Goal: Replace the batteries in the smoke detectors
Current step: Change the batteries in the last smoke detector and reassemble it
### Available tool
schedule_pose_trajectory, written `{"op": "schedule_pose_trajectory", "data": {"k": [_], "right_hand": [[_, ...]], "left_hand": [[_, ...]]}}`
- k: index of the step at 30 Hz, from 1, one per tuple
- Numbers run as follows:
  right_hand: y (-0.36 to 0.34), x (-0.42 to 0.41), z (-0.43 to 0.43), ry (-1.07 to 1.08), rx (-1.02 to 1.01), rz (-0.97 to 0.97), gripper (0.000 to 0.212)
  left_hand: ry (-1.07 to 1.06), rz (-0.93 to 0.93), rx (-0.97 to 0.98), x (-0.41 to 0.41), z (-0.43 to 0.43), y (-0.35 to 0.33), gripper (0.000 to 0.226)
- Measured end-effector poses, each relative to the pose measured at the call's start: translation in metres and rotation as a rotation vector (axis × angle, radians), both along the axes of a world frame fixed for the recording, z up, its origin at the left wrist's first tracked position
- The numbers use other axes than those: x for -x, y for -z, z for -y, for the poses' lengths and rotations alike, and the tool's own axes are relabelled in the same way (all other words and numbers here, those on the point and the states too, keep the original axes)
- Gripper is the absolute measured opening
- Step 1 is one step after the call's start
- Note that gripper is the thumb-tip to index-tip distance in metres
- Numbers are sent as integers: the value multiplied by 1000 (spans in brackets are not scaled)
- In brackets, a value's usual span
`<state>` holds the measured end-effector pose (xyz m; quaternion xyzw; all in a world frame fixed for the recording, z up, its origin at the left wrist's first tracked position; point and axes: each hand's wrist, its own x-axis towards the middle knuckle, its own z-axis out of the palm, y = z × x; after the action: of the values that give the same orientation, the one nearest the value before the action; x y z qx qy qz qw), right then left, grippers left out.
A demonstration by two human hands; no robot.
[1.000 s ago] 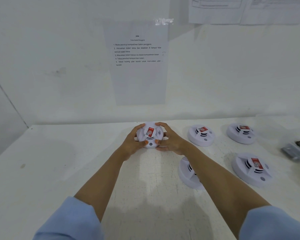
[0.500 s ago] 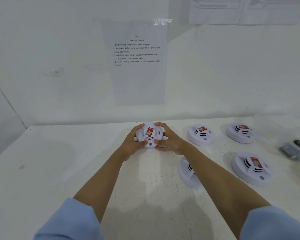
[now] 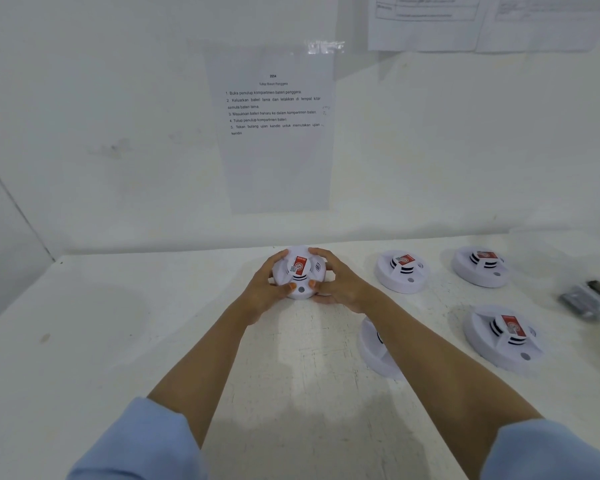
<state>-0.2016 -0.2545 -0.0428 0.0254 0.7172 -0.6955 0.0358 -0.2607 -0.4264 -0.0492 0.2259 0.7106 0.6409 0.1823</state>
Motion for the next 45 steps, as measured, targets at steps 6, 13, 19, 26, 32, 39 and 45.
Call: {"op": "schedule_pose_trajectory", "data": {"k": [6,13,19,26,32,39,45], "right_hand": [[-4,-1,-3,38,-40,-15,60],[-4,3,-1,90,-324,-71,62],[-10,1,-4,44,-398,5,55],[-10,1,-3,10,-499,102,61],[-19,1,-7,105,-565,101,54],[-38,-7,-22,122,-843,-27,44],[-50,-30,-56,79,-993,-72,46]], "left_hand": [[9,-8,67,0,-3,-2,60],[-21,-132,280,-4,-9,-8,60],[13,-119,445,-6,-9,-8,62],[-19,-192,509,-18,-14,-17,47],[-106,-266,561,-12,-14,-28,54],[-210,-567,604,-15,-37,-47,41],[-184,-715,827,-43,-75,-55,40]]}}
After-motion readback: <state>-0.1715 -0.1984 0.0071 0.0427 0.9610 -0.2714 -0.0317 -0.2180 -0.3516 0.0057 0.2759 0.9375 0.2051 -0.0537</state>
